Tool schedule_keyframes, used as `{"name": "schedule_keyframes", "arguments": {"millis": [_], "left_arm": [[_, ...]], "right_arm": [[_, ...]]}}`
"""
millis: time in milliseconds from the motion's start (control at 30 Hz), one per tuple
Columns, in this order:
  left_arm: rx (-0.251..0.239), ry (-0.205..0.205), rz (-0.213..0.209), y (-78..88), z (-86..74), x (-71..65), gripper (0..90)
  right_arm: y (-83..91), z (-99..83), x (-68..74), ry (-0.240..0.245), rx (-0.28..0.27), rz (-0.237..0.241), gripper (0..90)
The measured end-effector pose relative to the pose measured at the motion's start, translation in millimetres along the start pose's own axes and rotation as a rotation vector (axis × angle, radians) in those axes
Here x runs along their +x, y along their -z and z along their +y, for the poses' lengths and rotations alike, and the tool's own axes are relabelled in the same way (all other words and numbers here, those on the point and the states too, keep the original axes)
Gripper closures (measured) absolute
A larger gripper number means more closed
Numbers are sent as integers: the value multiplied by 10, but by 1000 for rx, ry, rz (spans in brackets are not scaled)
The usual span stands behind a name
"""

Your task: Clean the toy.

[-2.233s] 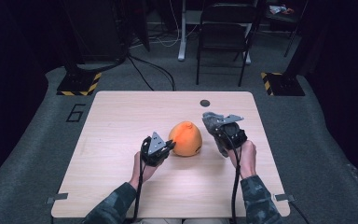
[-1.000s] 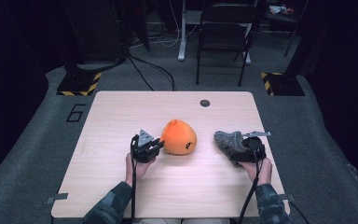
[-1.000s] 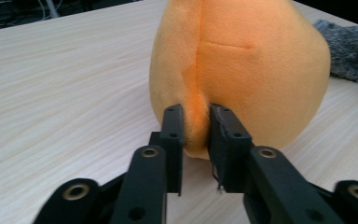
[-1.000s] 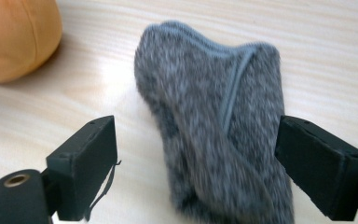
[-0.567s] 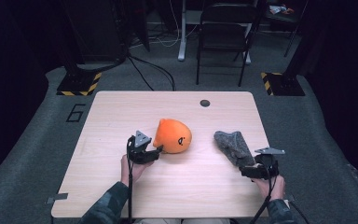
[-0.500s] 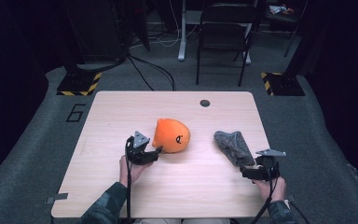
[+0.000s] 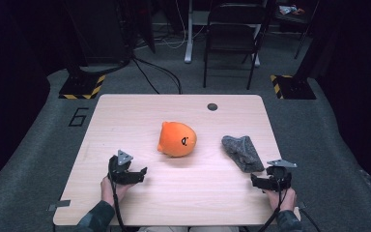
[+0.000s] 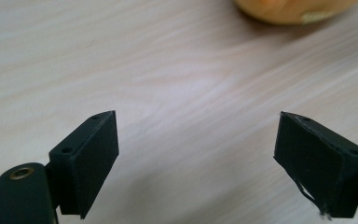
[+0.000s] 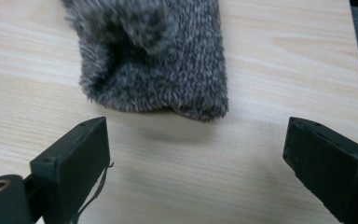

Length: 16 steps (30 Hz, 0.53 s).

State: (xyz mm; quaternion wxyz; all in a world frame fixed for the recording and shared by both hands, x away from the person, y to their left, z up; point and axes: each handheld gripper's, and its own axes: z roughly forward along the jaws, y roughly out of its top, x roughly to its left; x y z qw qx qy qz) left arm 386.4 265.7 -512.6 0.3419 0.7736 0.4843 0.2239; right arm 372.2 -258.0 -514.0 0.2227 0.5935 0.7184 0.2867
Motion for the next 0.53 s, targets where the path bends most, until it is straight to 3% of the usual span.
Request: {"name": "schedule_keyframes", "arguments": {"millis": [67, 167, 267, 300, 533], "left_arm": [[41, -10, 19, -20, -73, 38, 99], [112, -12, -7, -54, -109, 81, 45], [93, -10, -6, -75, -112, 95, 32], [88, -10, -6, -84, -116, 100, 23], [65, -14, -18, -103, -134, 120, 0]], "right_arm": [[-33, -17, 10, -5, 30, 2, 58], [-64, -36, 9, 12, 25, -11, 50], [-65, -47, -6, 34, 19, -7, 47], [-69, -52, 3, 13, 12, -2, 45], [-87, -110, -15, 9, -33, -7, 0]]}}
